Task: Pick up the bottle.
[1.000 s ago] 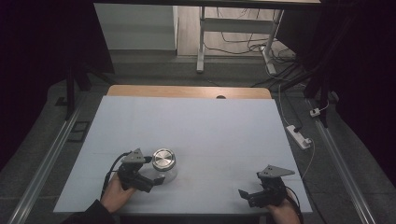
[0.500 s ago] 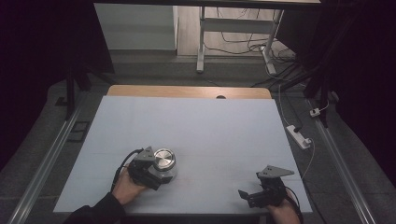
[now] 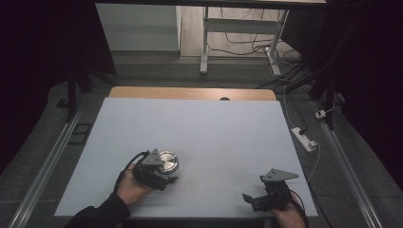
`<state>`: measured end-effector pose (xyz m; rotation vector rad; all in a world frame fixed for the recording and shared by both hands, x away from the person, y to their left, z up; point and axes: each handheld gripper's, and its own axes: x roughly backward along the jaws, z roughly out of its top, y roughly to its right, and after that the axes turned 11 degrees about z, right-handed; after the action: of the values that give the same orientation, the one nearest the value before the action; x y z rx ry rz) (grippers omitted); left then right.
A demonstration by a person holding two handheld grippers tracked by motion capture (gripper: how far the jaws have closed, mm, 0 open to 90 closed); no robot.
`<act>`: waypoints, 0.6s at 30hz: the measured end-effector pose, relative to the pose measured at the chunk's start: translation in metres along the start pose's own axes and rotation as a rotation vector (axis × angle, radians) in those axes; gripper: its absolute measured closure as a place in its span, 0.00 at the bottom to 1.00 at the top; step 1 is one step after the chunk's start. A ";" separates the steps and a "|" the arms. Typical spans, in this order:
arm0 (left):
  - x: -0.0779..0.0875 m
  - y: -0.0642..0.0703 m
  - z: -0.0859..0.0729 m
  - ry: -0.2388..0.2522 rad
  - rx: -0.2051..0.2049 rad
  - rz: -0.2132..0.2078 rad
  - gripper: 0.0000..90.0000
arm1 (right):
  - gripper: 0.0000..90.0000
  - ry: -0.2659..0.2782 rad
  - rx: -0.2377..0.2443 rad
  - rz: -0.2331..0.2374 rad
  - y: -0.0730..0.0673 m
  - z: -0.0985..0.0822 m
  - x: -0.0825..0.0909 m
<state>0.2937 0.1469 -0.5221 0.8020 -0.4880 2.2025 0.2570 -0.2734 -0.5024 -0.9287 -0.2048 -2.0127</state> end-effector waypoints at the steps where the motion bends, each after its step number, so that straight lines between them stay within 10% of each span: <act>1: 0.000 0.000 0.001 -0.006 0.001 0.003 0.17 | 0.02 0.000 0.001 0.000 0.000 0.000 0.000; 18: 0.014 0.000 0.010 0.040 0.012 0.012 0.17 | 0.02 -0.004 0.004 0.001 0.000 0.000 0.000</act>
<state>0.2900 0.1489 -0.5050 0.7625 -0.4612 2.2301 0.2570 -0.2730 -0.5025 -0.9296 -0.2102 -2.0088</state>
